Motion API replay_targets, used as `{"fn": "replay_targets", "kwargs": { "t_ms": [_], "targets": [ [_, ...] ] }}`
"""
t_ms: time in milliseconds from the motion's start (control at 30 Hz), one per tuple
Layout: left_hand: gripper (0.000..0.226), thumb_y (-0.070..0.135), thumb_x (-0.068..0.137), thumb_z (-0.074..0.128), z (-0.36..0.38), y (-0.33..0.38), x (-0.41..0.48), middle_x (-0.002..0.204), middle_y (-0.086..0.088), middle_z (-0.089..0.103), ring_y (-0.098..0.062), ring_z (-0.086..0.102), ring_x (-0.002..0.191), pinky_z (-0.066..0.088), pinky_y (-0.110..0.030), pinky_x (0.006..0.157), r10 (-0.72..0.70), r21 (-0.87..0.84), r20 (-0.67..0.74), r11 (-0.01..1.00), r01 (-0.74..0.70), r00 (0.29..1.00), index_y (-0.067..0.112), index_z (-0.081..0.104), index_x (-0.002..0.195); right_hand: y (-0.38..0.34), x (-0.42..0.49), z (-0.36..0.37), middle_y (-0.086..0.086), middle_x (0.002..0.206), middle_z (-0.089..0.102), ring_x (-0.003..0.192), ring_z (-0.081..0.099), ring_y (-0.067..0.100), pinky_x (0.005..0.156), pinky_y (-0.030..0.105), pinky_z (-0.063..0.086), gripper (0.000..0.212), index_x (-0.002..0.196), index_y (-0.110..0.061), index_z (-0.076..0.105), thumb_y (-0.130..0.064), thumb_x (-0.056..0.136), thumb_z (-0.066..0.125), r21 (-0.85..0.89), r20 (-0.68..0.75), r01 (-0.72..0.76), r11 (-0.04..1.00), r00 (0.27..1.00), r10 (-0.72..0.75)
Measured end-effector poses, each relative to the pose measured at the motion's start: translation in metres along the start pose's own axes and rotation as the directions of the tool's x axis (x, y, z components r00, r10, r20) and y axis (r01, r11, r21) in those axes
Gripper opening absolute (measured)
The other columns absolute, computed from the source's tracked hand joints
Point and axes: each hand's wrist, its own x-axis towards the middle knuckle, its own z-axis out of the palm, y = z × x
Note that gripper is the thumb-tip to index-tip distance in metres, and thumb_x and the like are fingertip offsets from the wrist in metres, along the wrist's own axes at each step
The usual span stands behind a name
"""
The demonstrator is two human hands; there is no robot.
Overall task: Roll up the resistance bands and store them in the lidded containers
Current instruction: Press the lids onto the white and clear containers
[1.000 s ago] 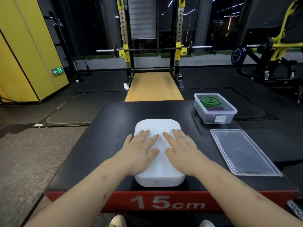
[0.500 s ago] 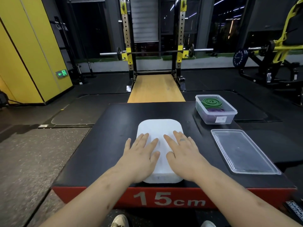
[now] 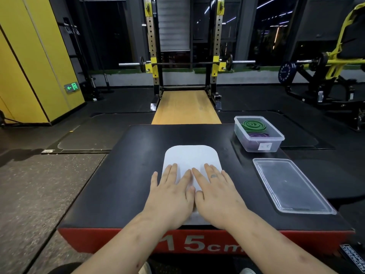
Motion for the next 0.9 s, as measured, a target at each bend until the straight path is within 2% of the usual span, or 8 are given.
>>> {"fn": "replay_targets", "kwargs": {
  "t_ms": [67, 133, 200, 533, 633, 733, 800, 900],
  "targets": [
    [0.057, 0.047, 0.104, 0.009, 0.002, -0.001, 0.000, 0.171, -0.007, -0.005, -0.018, -0.013, 0.156, -0.006, -0.053, 0.125, 0.006, 0.010, 0.003, 1.000, -0.006, 1.000, 0.036, 0.003, 0.161, 0.001, 0.000, 0.002, 0.007, 0.174, -0.004, 0.160, -0.010, 0.018, 0.129, 0.041, -0.008, 0.082, 0.165, -0.035, -0.001, -0.048, 0.084, -0.007, 0.006, 0.000, -0.001, 1.000, 1.000, 0.001],
    [0.059, 0.048, 0.104, 0.010, 0.001, -0.002, 0.000, 0.171, -0.007, -0.006, -0.018, -0.013, 0.156, -0.007, -0.053, 0.125, 0.021, 0.009, 0.010, 1.000, -0.021, 1.000, 0.036, 0.004, 0.161, 0.004, 0.001, 0.000, 0.006, 0.174, -0.006, 0.160, -0.012, 0.017, 0.129, 0.040, -0.009, 0.067, 0.165, -0.033, -0.001, -0.043, 0.100, 0.012, 0.026, 0.009, 0.011, 1.000, 1.000, -0.011],
    [0.060, 0.052, 0.104, 0.011, -0.003, -0.008, -0.001, 0.170, -0.005, -0.011, -0.017, -0.017, 0.155, -0.010, -0.052, 0.124, 0.030, 0.010, 0.031, 0.999, -0.030, 0.999, 0.037, 0.003, 0.161, 0.011, 0.002, -0.002, 0.005, 0.174, -0.010, 0.159, -0.016, 0.016, 0.129, 0.039, -0.011, 0.065, 0.166, -0.033, -0.002, -0.038, 0.106, 0.023, 0.036, 0.019, 0.036, 0.999, 0.999, -0.036],
    [0.067, 0.063, 0.102, 0.012, -0.003, -0.026, -0.001, 0.169, 0.001, -0.020, -0.012, -0.027, 0.152, -0.015, -0.050, 0.123, 0.015, -0.015, 0.092, 1.000, -0.014, 0.996, 0.037, -0.004, 0.161, 0.028, -0.001, 0.001, 0.000, 0.173, -0.015, 0.157, -0.021, 0.012, 0.128, 0.036, -0.010, 0.064, 0.165, -0.036, 0.001, -0.048, 0.108, 0.026, 0.148, 0.060, -0.003, 0.989, 0.998, -0.006],
    [0.066, 0.064, 0.101, 0.015, -0.011, -0.028, 0.006, 0.170, 0.000, -0.007, -0.015, -0.015, 0.155, -0.012, -0.053, 0.123, 0.016, 0.001, 0.097, 1.000, -0.016, 0.995, 0.037, 0.007, 0.160, 0.032, 0.008, -0.007, 0.002, 0.173, 0.000, 0.159, -0.009, 0.018, 0.129, 0.037, -0.004, 0.062, 0.164, -0.035, 0.015, -0.048, 0.104, 0.025, 0.143, 0.070, -0.006, 0.990, 0.998, -0.004],
    [0.054, 0.063, 0.099, 0.022, -0.017, -0.028, 0.019, 0.155, 0.000, 0.024, -0.019, 0.013, 0.148, 0.003, -0.050, 0.122, 0.020, 0.006, -0.013, 1.000, -0.020, 1.000, 0.039, 0.032, 0.147, 0.035, 0.022, -0.014, -0.003, 0.155, 0.031, 0.148, 0.021, 0.021, 0.124, 0.036, 0.014, 0.066, 0.150, -0.029, 0.041, -0.047, 0.090, 0.022, 0.160, -0.029, -0.028, 0.987, 0.999, 0.033],
    [0.050, 0.063, 0.098, 0.025, -0.016, -0.027, 0.024, 0.142, 0.005, 0.031, -0.018, 0.021, 0.139, 0.013, -0.044, 0.116, 0.025, 0.021, -0.071, 1.000, -0.023, 0.997, 0.039, 0.037, 0.139, 0.036, 0.028, -0.012, -0.006, 0.146, 0.035, 0.140, 0.025, 0.019, 0.119, 0.035, 0.018, 0.049, 0.142, -0.027, 0.045, -0.038, 0.096, 0.034, 0.146, -0.075, -0.024, 0.989, 0.997, 0.035],
    [0.049, 0.064, 0.097, 0.027, -0.010, -0.028, 0.025, 0.142, 0.006, 0.028, -0.017, 0.017, 0.138, 0.013, -0.042, 0.114, 0.027, -0.012, -0.080, 1.000, -0.029, 0.996, 0.039, 0.036, 0.138, 0.037, 0.025, -0.005, -0.007, 0.144, 0.033, 0.139, 0.020, 0.016, 0.118, 0.034, 0.018, 0.040, 0.139, -0.028, 0.044, -0.030, 0.099, 0.042, 0.136, -0.111, -0.002, 0.991, 0.994, 0.018]
  ]
}}
